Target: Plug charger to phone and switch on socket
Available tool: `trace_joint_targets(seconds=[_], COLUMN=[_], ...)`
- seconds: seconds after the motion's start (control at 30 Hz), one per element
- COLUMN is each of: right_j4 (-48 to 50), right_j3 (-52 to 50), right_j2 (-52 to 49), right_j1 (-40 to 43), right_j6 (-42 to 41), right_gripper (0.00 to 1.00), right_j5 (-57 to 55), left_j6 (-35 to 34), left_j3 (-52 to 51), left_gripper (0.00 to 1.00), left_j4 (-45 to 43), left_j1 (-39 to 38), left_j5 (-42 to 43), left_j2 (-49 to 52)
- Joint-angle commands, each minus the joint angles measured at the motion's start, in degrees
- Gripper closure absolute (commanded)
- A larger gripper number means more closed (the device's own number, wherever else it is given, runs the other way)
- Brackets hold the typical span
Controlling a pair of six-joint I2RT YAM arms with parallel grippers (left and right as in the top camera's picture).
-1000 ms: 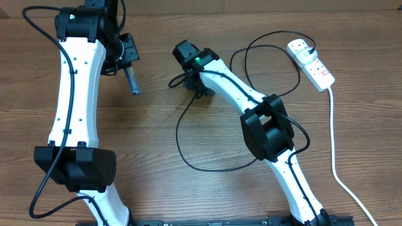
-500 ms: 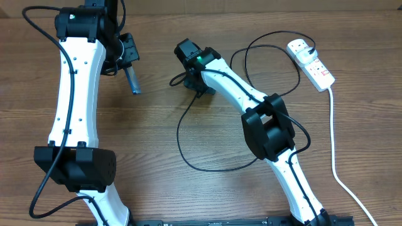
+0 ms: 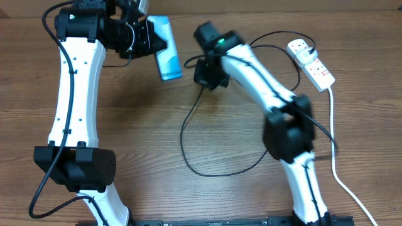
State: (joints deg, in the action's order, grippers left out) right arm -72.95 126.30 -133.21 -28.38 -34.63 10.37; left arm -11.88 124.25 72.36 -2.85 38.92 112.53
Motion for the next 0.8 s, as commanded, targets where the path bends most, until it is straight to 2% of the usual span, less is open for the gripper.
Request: trace_joint_targets(seconds=[0.0,0.13,0.33,0.5,0.77], right_j4=[-3.21,-9.81,-19.21,-19.91,-14.6], right_j3=[0.92,0.92,0.9,0.9,0.68], right_j2=[16.04,25.27,34.64,36.7,36.54], right_j1=[0.7,0.7,-0.55,-3.32,-6.38], right_j6=[12.57,17.05,27.67,27.63,25.05], right_gripper=[0.96,0.96,0.96,0.96,0.96], right_j5=[9.25,9.44,16.79,16.74,15.19], left_j6=[0.61,-5.66,-12.63,-14.36,-14.62], left_j3=[3.3,3.61,3.63,3.63,3.63], left_gripper=[0.96,0.96,0.96,0.96,0.96], left_j4=[-3.98,-10.67,-19.34,-21.84,-21.22], left_j1=[1.86,3.04,3.17,1.88,-1.25], left_j5=[22.43,31.32,42.82,49.66,50.82], left_j2=[-0.15,-0.15,-0.15,-0.15,-0.15])
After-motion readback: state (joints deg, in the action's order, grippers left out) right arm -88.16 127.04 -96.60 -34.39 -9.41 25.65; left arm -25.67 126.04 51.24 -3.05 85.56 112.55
